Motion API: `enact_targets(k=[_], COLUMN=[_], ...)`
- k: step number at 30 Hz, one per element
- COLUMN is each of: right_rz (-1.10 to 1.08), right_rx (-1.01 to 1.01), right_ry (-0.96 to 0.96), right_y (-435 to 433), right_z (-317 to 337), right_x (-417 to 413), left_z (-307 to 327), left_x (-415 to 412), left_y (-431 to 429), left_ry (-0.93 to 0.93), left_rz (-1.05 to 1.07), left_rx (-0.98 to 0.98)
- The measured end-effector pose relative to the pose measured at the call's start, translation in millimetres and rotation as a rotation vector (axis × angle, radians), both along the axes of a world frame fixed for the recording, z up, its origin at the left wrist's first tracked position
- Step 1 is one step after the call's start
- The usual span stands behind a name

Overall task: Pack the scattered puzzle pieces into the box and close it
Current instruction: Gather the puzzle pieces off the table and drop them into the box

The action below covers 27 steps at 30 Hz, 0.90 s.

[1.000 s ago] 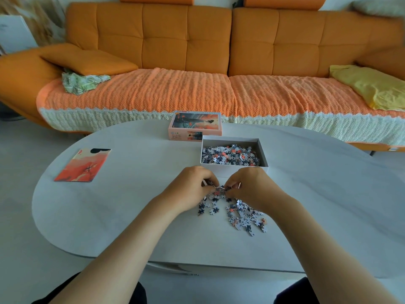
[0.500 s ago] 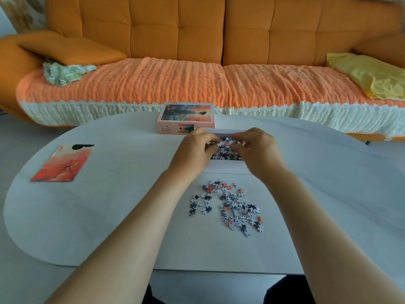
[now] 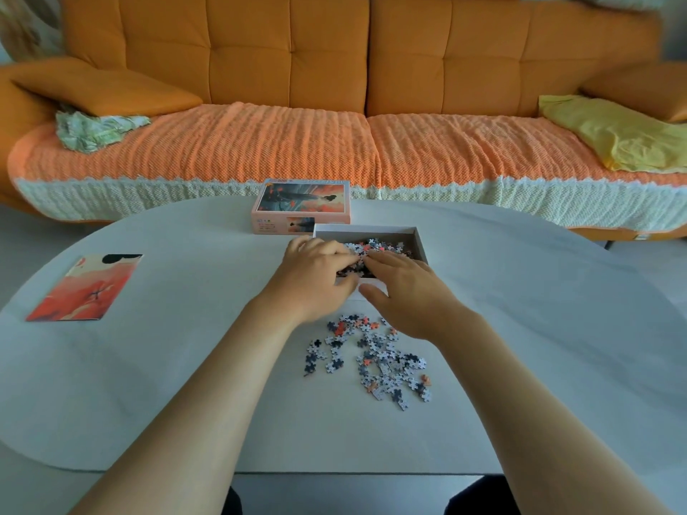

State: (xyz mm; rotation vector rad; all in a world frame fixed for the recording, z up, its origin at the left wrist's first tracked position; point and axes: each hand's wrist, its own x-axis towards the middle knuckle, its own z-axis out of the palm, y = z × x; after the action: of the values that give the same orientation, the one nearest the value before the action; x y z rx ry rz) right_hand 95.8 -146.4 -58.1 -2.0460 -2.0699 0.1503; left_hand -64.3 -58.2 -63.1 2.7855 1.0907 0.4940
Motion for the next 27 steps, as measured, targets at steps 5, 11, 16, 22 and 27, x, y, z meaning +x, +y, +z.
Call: enact_targets(k=[5,11,16,22,27], right_rz=[-0.123,-0.086,-0.132,-0.022,-0.029], right_rx=[0.068,-0.044,-0.089,-0.009,-0.113], right_ry=[-0.061,-0.103,-0.057,-0.028,-0.009], right_y=[-1,4,11,22,36], right_z=[2,3,4,1,0], right_x=[0,-6,-7,-25,-32], left_z=[2,5,0,-1,0], left_x=[-3,-4,-9,-17,-22], left_y=[-3,-6,-5,-6,-3], left_ry=[0.166,0.292,0.095,-0.189,-0.289], left_rz=[0.049,0.032,0.071,0.126,0.131], left_rx=[0.054,0.019,-0.055,-0.395,-0.429])
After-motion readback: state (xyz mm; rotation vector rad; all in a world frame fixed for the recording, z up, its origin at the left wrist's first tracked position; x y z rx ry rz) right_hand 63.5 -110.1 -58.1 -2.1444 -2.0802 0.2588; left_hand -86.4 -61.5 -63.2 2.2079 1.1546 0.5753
